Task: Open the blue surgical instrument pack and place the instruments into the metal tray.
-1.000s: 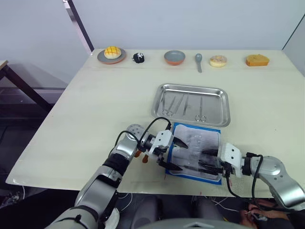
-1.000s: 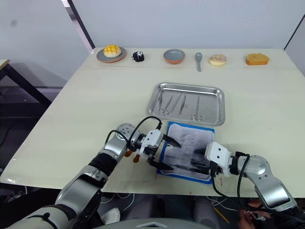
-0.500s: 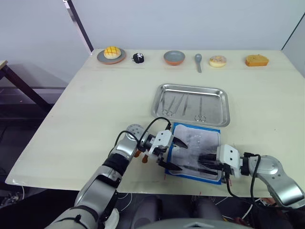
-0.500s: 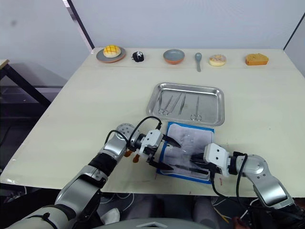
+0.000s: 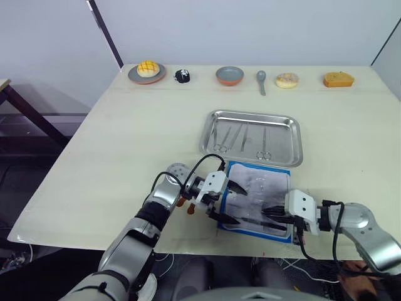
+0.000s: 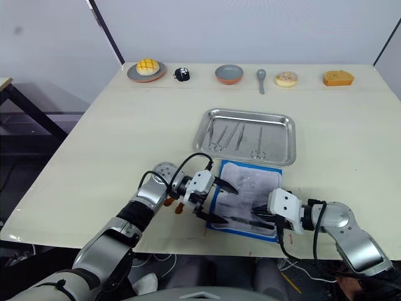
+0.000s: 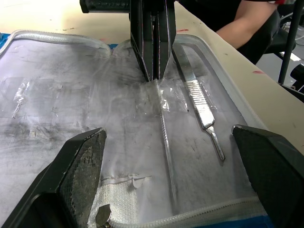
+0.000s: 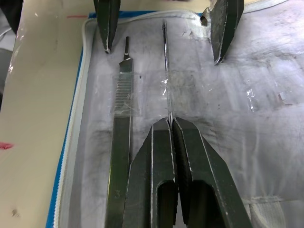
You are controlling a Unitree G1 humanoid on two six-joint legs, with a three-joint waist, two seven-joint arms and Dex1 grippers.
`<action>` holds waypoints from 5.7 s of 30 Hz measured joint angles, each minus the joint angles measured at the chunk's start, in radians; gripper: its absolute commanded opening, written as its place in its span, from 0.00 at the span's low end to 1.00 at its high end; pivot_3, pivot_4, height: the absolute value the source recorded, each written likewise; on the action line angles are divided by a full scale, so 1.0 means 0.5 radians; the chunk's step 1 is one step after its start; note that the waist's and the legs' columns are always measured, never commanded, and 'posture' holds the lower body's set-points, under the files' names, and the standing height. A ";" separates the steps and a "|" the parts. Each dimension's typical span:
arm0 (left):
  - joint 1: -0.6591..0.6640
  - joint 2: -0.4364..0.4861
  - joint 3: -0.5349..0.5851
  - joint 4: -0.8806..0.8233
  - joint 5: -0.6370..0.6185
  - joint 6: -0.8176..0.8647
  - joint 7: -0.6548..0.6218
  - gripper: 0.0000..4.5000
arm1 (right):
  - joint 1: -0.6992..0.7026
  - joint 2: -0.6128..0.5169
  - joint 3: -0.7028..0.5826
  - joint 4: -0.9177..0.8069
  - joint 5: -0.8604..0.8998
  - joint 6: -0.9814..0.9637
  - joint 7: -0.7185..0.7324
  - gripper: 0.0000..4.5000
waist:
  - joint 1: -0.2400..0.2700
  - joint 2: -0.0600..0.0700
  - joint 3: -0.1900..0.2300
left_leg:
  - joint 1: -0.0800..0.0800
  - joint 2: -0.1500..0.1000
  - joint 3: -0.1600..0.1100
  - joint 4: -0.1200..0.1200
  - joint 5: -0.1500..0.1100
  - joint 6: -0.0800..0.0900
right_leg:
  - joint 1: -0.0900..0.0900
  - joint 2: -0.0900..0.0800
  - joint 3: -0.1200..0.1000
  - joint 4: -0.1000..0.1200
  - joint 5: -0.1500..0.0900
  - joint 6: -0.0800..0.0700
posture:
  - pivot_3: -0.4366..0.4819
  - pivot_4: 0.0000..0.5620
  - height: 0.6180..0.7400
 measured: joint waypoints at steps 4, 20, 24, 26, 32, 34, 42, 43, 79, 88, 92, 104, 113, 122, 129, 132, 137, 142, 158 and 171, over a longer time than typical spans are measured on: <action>-0.001 -0.001 0.000 0.000 0.000 0.000 0.000 1.00 | -0.031 -0.051 0.010 -0.076 -0.010 0.113 0.010 0.02 | 0.000 0.000 0.000 | 0.000 0.000 -0.001 0.000 0.000 0.000 | 0.000 0.000 0.003 0.000 0.000 0.000 | 0.48 0.27 0.94; -0.003 -0.005 -0.001 0.000 0.000 0.000 0.001 1.00 | -0.117 -0.297 0.018 -0.321 -0.095 0.303 0.040 0.02 | 0.002 0.000 0.001 | -0.001 -0.001 -0.001 0.000 0.000 0.000 | 0.000 0.000 -0.007 -0.001 0.000 0.000 | 0.48 0.27 0.94; -0.003 -0.006 -0.001 0.000 0.000 0.000 0.001 1.00 | -0.077 -0.382 -0.073 -0.367 -0.077 0.299 0.063 0.02 | 0.002 0.000 0.001 | -0.001 -0.001 -0.001 0.000 0.000 0.000 | 0.000 0.001 -0.007 -0.001 0.000 0.001 | 0.48 0.27 0.94; -0.004 -0.006 -0.002 0.000 0.000 0.000 0.000 1.00 | -0.048 -0.407 -0.112 -0.378 -0.063 0.296 0.078 0.02 | 0.002 0.000 0.002 | -0.002 -0.001 -0.001 0.000 0.000 0.000 | 0.000 0.001 -0.008 -0.001 0.000 0.001 | 0.48 0.27 0.94; -0.005 -0.008 -0.002 0.000 0.000 0.000 0.000 1.00 | 0.030 -0.477 -0.233 -0.392 -0.025 0.273 0.115 0.02 | 0.003 0.000 0.002 | -0.002 -0.002 -0.001 0.000 0.000 0.000 | 0.000 0.004 -0.008 -0.001 0.000 0.001 | 0.48 0.27 0.94; -0.007 -0.012 -0.006 0.000 0.001 -0.001 0.000 1.00 | 0.118 -0.518 -0.323 -0.419 -0.009 0.236 0.136 0.02 | 0.006 0.000 0.002 | -0.003 -0.003 -0.001 0.000 0.000 0.000 | 0.000 0.005 -0.009 -0.002 0.000 0.001 | 0.48 0.27 0.94; -0.015 -0.018 -0.013 0.008 0.002 -0.003 0.001 1.00 | 0.478 -0.622 -0.818 -0.430 0.059 0.117 0.269 0.02 | 0.010 -0.001 0.002 | -0.004 -0.004 -0.001 0.001 0.000 0.000 | 0.000 0.006 -0.011 -0.003 -0.001 0.002 | 0.48 0.27 0.94; -0.016 -0.018 -0.013 0.009 0.002 -0.003 0.001 1.00 | 0.501 -0.621 -0.862 -0.430 0.069 0.113 0.282 0.02 | 0.009 -0.001 0.002 | -0.004 -0.004 -0.001 0.001 0.000 0.000 | 0.000 0.006 -0.010 -0.003 -0.001 0.002 | 0.48 0.27 0.94; -0.032 -0.043 -0.005 0.069 -0.001 -0.049 0.012 1.00 | -0.445 0.157 -0.908 -0.557 0.788 1.534 -1.314 0.02 | 0.010 0.004 0.002 | -0.005 -0.004 -0.003 0.000 0.000 0.000 | 0.001 -0.007 -0.007 -0.004 0.000 0.001 | 0.48 0.27 0.94; -0.029 -0.039 -0.002 0.068 -0.002 -0.049 0.015 1.00 | -0.886 0.571 -0.614 -0.106 0.530 1.879 -1.783 0.02 | 0.002 0.007 0.000 | -0.005 -0.004 -0.004 0.000 0.001 0.001 | 0.001 -0.009 -0.005 -0.003 0.001 0.000 | 0.48 0.27 0.94; -0.026 -0.033 0.000 0.068 -0.001 -0.049 0.015 1.00 | -0.981 0.756 -0.614 0.066 0.425 1.883 -1.919 0.02 | -0.004 0.009 -0.001 | -0.005 -0.003 -0.004 0.000 0.001 0.001 | 0.001 -0.009 -0.004 -0.002 0.001 0.000 | 0.48 0.27 0.94; -0.023 -0.031 0.001 0.066 -0.002 -0.049 0.016 1.00 | -1.193 1.192 -0.609 0.616 0.162 1.677 -2.161 0.02 | -0.008 0.016 -0.004 | -0.005 -0.004 -0.004 0.000 0.001 0.002 | 0.001 -0.009 -0.006 -0.001 0.001 0.000 | 0.48 0.27 0.94; -0.021 -0.029 0.003 0.065 -0.002 -0.049 0.016 1.00 | -1.226 1.283 -0.604 0.757 0.126 1.592 -2.122 0.07 | -0.012 0.017 -0.004 | -0.005 -0.004 -0.004 0.000 0.001 0.002 | 0.001 -0.008 -0.006 0.000 0.001 0.000 | 0.48 0.27 0.94; -0.021 -0.029 0.003 0.064 -0.002 -0.049 0.016 1.00 | -1.234 1.261 -0.604 0.766 0.106 1.536 -2.042 0.83 | -0.012 0.018 -0.004 | -0.005 -0.004 -0.004 0.000 0.002 0.002 | 0.001 -0.008 -0.009 0.000 0.001 0.000 | 0.48 0.27 0.94; -0.019 -0.029 0.005 0.063 -0.002 -0.049 0.017 1.00 | -0.984 0.981 -0.571 0.266 0.170 1.368 -1.691 0.99 | -0.010 0.018 -0.003 | -0.005 -0.004 -0.004 0.000 0.001 0.002 | 0.001 -0.006 -0.011 -0.001 0.000 0.001 | 0.48 0.27 0.94; -0.019 -0.036 0.005 0.062 -0.002 -0.049 0.017 1.00 | -0.730 0.841 -0.570 0.021 0.265 1.282 -1.464 0.99 | -0.002 0.018 -0.003 | -0.007 -0.004 -0.006 0.000 0.001 0.002 | 0.000 -0.006 -0.012 -0.002 0.000 0.001 | 0.48 0.27 0.94; -0.020 -0.042 0.003 0.062 -0.001 -0.049 0.018 1.00 | -0.355 0.599 -0.681 -0.283 0.417 1.139 -1.134 0.99 | 0.003 0.017 -0.001 | -0.008 -0.004 -0.006 0.000 0.001 0.002 | 0.000 -0.007 -0.017 -0.004 0.000 0.002 | 0.48 0.27 0.94; -0.019 -0.036 0.008 0.063 -0.001 -0.050 0.015 1.00 | 0.211 0.393 -1.061 -0.555 0.715 0.769 -0.584 0.99 | -0.002 0.016 -0.001 | -0.008 -0.004 -0.008 -0.002 0.001 0.002 | 0.001 0.004 -0.018 -0.007 0.000 0.003 | 0.48 0.27 0.94; -0.026 -0.034 -0.010 0.076 0.002 -0.100 -0.013 1.00 | 0.920 0.008 -2.076 -0.428 1.414 0.332 0.706 0.99 | 0.006 0.014 0.001 | -0.005 -0.003 -0.011 -0.012 0.001 0.001 | 0.004 -0.003 -0.019 -0.019 -0.001 0.005 | 0.48 0.27 0.94; -0.096 0.007 -0.114 0.167 -0.084 -0.167 -0.032 1.00 | 1.010 -0.025 -2.107 -0.407 1.288 0.247 0.719 0.99 | 0.011 0.014 0.001 | -0.003 -0.003 -0.019 -0.025 0.001 0.001 | 0.005 0.001 -0.024 -0.025 -0.001 0.003 | 0.48 0.27 0.94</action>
